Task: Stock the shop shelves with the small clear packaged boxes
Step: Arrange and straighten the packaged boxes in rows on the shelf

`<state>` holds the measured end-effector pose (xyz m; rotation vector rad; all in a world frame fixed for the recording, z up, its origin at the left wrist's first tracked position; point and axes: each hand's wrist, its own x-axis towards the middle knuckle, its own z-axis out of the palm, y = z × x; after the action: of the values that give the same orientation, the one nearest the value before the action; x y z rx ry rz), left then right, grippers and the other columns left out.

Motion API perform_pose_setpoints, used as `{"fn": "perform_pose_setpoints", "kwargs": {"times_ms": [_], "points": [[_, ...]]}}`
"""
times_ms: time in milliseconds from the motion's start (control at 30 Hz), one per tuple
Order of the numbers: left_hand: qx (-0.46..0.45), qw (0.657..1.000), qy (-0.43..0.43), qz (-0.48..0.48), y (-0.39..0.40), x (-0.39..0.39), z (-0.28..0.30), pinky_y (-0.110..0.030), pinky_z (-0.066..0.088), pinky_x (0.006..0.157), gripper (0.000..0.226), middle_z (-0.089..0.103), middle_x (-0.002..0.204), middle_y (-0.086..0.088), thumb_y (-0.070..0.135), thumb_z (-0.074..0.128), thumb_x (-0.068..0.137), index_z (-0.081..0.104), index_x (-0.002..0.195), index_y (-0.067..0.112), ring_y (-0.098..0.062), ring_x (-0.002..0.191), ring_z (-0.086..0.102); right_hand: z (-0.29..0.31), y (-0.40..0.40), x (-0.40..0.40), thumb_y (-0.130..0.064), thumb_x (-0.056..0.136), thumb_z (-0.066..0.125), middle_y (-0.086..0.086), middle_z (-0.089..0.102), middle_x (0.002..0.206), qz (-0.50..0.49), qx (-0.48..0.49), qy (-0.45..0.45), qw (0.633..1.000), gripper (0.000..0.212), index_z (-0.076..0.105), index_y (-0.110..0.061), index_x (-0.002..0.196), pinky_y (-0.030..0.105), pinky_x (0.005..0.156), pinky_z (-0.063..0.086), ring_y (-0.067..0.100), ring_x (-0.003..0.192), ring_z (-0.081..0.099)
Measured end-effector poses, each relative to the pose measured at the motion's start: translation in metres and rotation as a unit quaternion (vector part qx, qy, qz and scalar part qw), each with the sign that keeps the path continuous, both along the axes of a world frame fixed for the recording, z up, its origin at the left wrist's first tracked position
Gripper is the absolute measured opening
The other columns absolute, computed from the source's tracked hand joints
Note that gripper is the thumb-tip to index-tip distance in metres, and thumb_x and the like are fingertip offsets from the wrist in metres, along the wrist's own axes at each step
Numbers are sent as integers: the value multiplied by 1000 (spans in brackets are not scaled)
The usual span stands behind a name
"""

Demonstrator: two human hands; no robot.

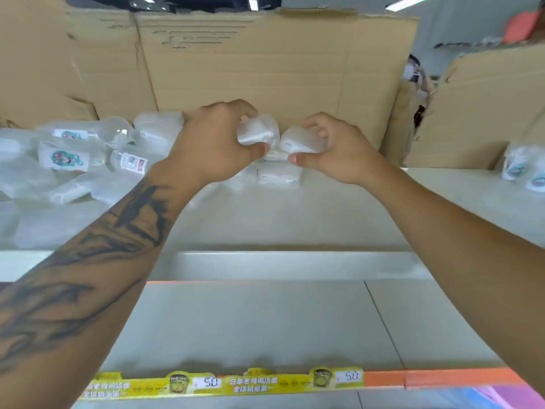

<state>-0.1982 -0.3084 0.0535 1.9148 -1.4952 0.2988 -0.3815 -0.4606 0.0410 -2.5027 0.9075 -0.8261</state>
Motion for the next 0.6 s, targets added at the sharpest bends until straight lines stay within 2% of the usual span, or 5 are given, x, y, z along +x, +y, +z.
{"fn": "perform_pose_setpoints", "kwargs": {"times_ms": [133, 233, 300, 400, 600], "points": [[-13, 998, 32, -47, 7, -67, -16, -30, 44, 88, 48, 66, 111, 7, 42, 82, 83, 66, 126, 26, -16, 108, 59, -9, 23, -81, -50, 79, 83, -13, 61, 122, 7, -9, -43, 999, 59, 61, -30, 130, 17, 93, 41, 3, 113, 52], [-13, 996, 28, -78, 13, -126, -29, -22, 37, 81, 43, 63, 105, 14, 38, 83, 82, 68, 121, 26, -12, 102, 57, -15, 38, -146, -47, 79, 84, -18, 61, 121, 6, -4, -87, 996, 55, 64, -30, 128, 1, 88, 36, -1, 110, 53], [-24, 995, 40, -92, 16, -163, -35, -18, 38, 83, 45, 65, 111, 14, 38, 84, 82, 69, 122, 26, -10, 104, 58, -20, 47, -187, -47, 79, 84, -18, 64, 122, 5, -6, -105, 994, 54, 65, -31, 127, 6, 91, 39, 1, 110, 56], [-45, 992, 75, -90, 24, -218, -46, 1, 32, 83, 48, 65, 117, 13, 39, 84, 81, 67, 125, 30, 0, 101, 54, -31, 62, -250, -45, 79, 84, -11, 66, 118, -8, 1, -140, 990, 51, 66, -32, 124, 13, 90, 43, -1, 104, 57], [-87, 983, 144, -69, 40, -326, -85, 3, 33, 82, 50, 62, 114, 13, 40, 83, 79, 67, 126, 34, 22, 93, 51, -78, 87, -361, -42, 78, 85, -13, 64, 115, -48, 14, -209, 977, 49, 66, -38, 122, 16, 84, 44, 1, 101, 59]]}}
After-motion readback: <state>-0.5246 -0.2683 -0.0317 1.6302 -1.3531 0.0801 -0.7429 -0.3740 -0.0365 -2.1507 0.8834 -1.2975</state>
